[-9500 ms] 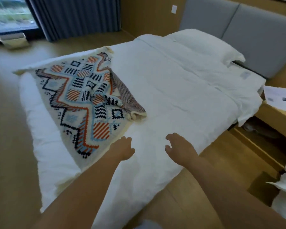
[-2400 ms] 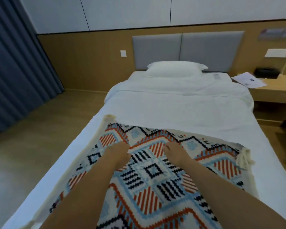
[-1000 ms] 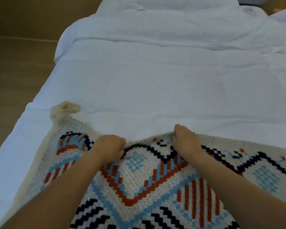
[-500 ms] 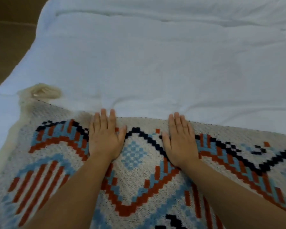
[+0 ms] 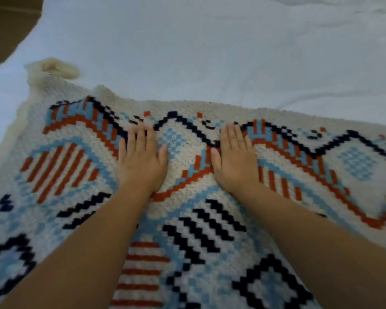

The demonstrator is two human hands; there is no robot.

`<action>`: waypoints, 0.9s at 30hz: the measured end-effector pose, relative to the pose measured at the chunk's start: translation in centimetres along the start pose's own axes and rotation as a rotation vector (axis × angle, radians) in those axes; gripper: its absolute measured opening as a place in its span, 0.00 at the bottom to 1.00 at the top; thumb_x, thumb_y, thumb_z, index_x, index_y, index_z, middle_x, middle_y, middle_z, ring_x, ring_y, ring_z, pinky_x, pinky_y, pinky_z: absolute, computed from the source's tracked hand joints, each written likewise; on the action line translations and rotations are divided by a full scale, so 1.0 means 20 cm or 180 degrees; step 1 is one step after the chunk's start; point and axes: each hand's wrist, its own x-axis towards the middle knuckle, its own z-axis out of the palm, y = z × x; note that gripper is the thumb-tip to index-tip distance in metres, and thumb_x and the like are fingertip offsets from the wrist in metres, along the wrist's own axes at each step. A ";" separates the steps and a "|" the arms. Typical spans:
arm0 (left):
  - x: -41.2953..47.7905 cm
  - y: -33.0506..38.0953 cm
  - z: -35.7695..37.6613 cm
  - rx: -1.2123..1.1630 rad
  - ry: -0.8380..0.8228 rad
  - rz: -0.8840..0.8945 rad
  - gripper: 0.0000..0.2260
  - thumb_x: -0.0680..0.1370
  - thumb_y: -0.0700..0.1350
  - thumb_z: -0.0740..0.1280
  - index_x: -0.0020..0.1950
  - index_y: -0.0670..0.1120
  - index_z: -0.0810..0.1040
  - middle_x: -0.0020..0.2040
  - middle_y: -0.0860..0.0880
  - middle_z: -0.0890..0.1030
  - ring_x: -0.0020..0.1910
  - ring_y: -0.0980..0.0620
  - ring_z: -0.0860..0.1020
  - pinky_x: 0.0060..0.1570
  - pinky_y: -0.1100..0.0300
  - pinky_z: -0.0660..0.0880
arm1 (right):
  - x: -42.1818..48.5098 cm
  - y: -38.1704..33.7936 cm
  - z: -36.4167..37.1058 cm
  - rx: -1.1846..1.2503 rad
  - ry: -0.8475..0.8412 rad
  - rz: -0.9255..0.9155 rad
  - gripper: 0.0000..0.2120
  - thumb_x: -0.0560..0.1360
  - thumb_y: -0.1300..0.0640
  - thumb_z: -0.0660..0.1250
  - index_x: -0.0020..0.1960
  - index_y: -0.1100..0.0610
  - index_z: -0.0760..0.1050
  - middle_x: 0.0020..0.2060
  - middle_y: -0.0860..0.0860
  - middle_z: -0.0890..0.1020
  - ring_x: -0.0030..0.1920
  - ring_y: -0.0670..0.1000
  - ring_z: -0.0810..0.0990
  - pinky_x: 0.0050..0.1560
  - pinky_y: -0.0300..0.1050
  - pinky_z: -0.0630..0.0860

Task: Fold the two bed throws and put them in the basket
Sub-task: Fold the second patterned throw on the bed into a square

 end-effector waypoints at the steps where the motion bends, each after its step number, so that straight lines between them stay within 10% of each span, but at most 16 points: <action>1: -0.11 0.01 -0.01 -0.0091 -0.0117 -0.0067 0.31 0.77 0.61 0.36 0.76 0.47 0.41 0.78 0.46 0.43 0.76 0.48 0.39 0.71 0.52 0.36 | -0.10 0.01 -0.01 0.0024 -0.0112 -0.0006 0.30 0.79 0.43 0.40 0.75 0.58 0.39 0.76 0.55 0.43 0.76 0.51 0.40 0.70 0.46 0.33; 12: -1.22 0.60 0.01 -0.0021 -0.0825 0.0596 0.31 0.68 0.68 0.24 0.67 0.56 0.25 0.69 0.51 0.25 0.69 0.49 0.26 0.67 0.48 0.28 | -1.18 0.27 -0.11 0.0127 -0.0541 0.0104 0.30 0.77 0.39 0.39 0.76 0.49 0.40 0.77 0.50 0.42 0.75 0.49 0.35 0.68 0.45 0.27; 27: -1.77 1.94 0.05 0.0001 -0.1833 0.1965 0.26 0.81 0.57 0.47 0.77 0.51 0.47 0.78 0.49 0.45 0.76 0.48 0.43 0.74 0.48 0.44 | -2.46 1.56 -0.36 0.0172 -0.0611 0.2488 0.27 0.79 0.41 0.40 0.76 0.46 0.42 0.77 0.52 0.43 0.76 0.55 0.41 0.74 0.54 0.40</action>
